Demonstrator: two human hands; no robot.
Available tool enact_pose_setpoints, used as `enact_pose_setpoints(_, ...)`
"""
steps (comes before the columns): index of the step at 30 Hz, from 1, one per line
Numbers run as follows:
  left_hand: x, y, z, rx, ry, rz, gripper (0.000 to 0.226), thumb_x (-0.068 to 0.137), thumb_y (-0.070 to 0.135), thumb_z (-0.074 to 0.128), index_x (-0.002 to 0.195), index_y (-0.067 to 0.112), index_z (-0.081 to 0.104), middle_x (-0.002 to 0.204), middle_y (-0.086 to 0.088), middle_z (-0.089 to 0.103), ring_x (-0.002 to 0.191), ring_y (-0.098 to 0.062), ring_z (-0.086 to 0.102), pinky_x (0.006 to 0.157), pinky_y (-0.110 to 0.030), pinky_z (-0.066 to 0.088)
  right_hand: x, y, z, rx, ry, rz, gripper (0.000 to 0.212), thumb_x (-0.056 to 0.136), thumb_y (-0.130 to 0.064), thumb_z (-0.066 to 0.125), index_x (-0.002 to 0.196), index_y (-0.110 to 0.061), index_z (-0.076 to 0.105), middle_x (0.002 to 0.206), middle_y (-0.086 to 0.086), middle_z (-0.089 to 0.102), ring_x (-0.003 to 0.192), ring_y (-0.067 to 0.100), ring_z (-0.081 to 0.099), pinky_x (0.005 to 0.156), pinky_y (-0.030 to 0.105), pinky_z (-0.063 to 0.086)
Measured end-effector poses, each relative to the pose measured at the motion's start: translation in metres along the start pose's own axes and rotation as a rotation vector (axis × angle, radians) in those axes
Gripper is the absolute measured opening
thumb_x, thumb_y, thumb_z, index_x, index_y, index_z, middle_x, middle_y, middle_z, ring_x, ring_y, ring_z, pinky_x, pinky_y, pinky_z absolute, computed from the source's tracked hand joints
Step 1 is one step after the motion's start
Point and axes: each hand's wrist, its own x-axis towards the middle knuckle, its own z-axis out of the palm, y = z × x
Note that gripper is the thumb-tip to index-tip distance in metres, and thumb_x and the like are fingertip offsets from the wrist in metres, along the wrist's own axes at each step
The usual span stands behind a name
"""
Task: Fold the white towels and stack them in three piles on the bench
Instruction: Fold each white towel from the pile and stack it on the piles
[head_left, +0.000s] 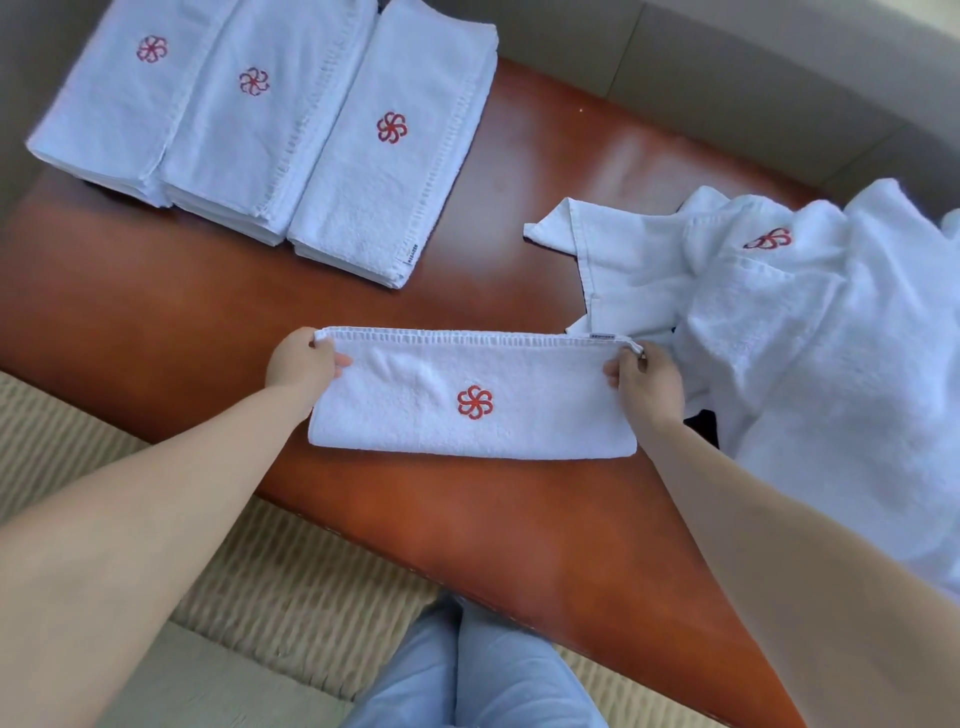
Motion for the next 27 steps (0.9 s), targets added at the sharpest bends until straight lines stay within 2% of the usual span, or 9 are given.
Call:
enact_pose_setpoints(4,-0.001,-0.003,0.002,0.029,0.024,-0.005,0.022,0.106,0.029,0.038,0.115,0.022,0.056,0.081,0.013,0.075,0.079,-0.009,0.07,0.077,-0.041,0.058,0.0,-0.003,0.002,-0.034,0.006,-0.033,0.024,0.097,-0.028,0.039,0.094,-0.024,0.062,0.084,-0.008,0.073,0.082,0.017,0.068,0.063,0.03,0.048)
enact_pose_setpoints(7,-0.006,-0.006,0.005,0.106,0.022,-0.021,0.023,0.103,0.024,0.043,0.123,0.018,0.053,0.094,0.003,0.073,0.082,-0.019,0.068,0.072,-0.044,0.057,0.0,-0.001,0.005,-0.036,-0.024,0.025,0.041,0.097,-0.023,0.043,0.137,-0.029,0.053,0.095,-0.005,0.07,0.091,0.025,0.066,0.076,0.037,0.053)
enact_pose_setpoints(9,-0.018,-0.006,0.008,0.158,0.042,0.008,0.046,0.099,0.022,0.049,0.144,0.024,0.038,0.096,-0.003,0.066,0.079,-0.024,0.063,0.062,-0.038,0.047,-0.01,0.0,0.01,-0.003,0.012,0.029,0.06,0.096,-0.023,0.047,0.153,-0.037,0.033,0.096,-0.007,0.065,0.089,0.023,0.065,0.076,0.038,0.053)
enact_pose_setpoints(11,-0.035,-0.006,0.017,0.239,0.086,0.164,0.064,0.099,0.024,0.054,0.153,0.033,0.021,0.113,-0.009,0.062,0.093,-0.031,0.061,0.071,-0.041,0.047,-0.026,0.0,0.019,-0.006,0.045,-0.084,0.068,0.095,-0.021,0.051,0.153,-0.044,0.024,0.112,-0.009,0.06,0.097,0.018,0.063,0.078,0.036,0.051)
enact_pose_setpoints(14,-0.057,-0.001,0.044,0.497,0.095,0.545,0.066,0.097,0.033,0.06,0.155,0.032,0.029,0.143,-0.013,0.042,0.129,-0.036,0.043,0.099,-0.05,0.046,-0.048,0.004,0.048,-0.263,-0.021,-0.437,0.07,0.092,-0.019,0.061,0.155,-0.031,0.034,0.141,0.0,0.05,0.125,0.022,0.051,0.099,0.04,0.046)
enact_pose_setpoints(16,-0.062,0.002,0.07,0.653,0.004,0.745,0.066,0.098,0.043,0.057,0.158,0.032,0.03,0.161,-0.009,0.027,0.148,-0.034,0.024,0.118,-0.052,0.03,-0.056,0.005,0.079,-0.444,-0.09,-0.623,0.066,0.093,-0.026,0.064,0.155,-0.023,0.041,0.154,0.008,0.044,0.14,0.031,0.041,0.114,0.047,0.037)
enact_pose_setpoints(18,-0.058,-0.005,0.097,0.777,-0.028,0.876,0.067,0.099,0.054,0.049,0.159,0.035,0.028,0.169,-0.005,0.015,0.156,-0.03,0.011,0.125,-0.053,0.015,-0.06,0.012,0.108,-0.586,-0.101,-0.728,0.062,0.098,-0.039,0.059,0.156,-0.025,0.042,0.162,0.008,0.036,0.15,0.033,0.031,0.122,0.05,0.026)
enact_pose_setpoints(24,-0.043,-0.072,0.111,0.868,0.125,0.972,0.067,0.102,0.068,0.02,0.162,0.04,0.013,0.172,0.003,0.001,0.158,-0.025,0.0,0.124,-0.06,0.008,-0.053,0.06,0.121,-0.701,0.05,-0.873,0.061,0.102,-0.052,0.041,0.159,-0.031,0.035,0.168,0.003,0.027,0.156,0.027,0.021,0.126,0.047,0.015)
enact_pose_setpoints(27,-0.042,-0.084,0.095,0.874,0.149,0.881,0.07,0.099,0.074,0.015,0.162,0.043,0.006,0.172,0.005,-0.005,0.158,-0.027,-0.006,0.123,-0.062,0.002,-0.047,0.072,0.103,-0.75,0.075,-0.786,0.064,0.101,-0.054,0.038,0.161,-0.033,0.03,0.169,0.003,0.024,0.157,0.027,0.019,0.127,0.047,0.011)
